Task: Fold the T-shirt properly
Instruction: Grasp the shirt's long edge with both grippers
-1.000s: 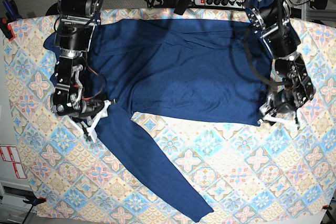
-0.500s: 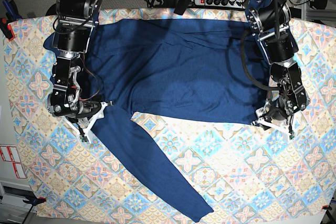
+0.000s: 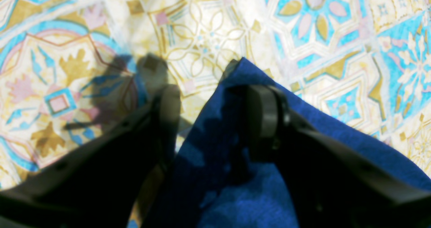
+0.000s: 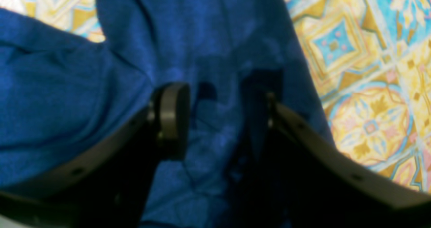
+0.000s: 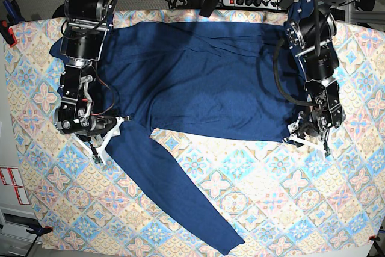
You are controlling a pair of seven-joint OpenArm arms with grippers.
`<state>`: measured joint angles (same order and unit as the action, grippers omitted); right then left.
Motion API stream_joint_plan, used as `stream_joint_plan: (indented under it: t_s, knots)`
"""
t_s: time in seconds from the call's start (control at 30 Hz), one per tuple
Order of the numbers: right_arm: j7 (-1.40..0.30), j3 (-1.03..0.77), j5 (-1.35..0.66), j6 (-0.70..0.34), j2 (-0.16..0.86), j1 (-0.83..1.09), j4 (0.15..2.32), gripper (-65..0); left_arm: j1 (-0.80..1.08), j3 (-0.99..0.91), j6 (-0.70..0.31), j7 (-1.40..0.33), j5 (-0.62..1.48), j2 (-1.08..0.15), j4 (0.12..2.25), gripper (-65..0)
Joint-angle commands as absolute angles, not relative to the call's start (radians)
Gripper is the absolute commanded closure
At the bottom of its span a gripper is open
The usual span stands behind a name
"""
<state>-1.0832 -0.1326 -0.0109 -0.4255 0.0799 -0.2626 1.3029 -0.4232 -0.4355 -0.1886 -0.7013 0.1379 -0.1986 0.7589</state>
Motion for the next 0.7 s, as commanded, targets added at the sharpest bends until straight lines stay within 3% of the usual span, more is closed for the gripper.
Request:
stream_joint_plan:
  t_s: [0.0, 0.43, 0.5, 0.67]
  knots:
    - [-1.067, -0.136, -0.019, -0.426, 0.085, -0.288, 1.323, -27.2, -0.437, -0.433, -0.194, -0.730, 0.143, -0.185, 0.760, -30.9]
    - [-1.067, -0.130, -0.019, -0.426, 0.085, -0.291, 1.322, -27.2, -0.430, -0.278, -0.200, -0.733, 0.156, -0.154, 0.760, -30.5]
    - [-1.067, -0.130, -0.019, -0.426, 0.085, -0.291, 1.320, -27.2, -0.430, -0.277, -0.200, -0.733, 0.156, -0.153, 0.760, -27.1]
    - [-1.067, -0.130, -0.019, -0.426, 0.085, -0.291, 1.317, -27.2, -0.435, -0.277, -0.202, -0.731, 0.156, -0.151, 0.762, -8.5]
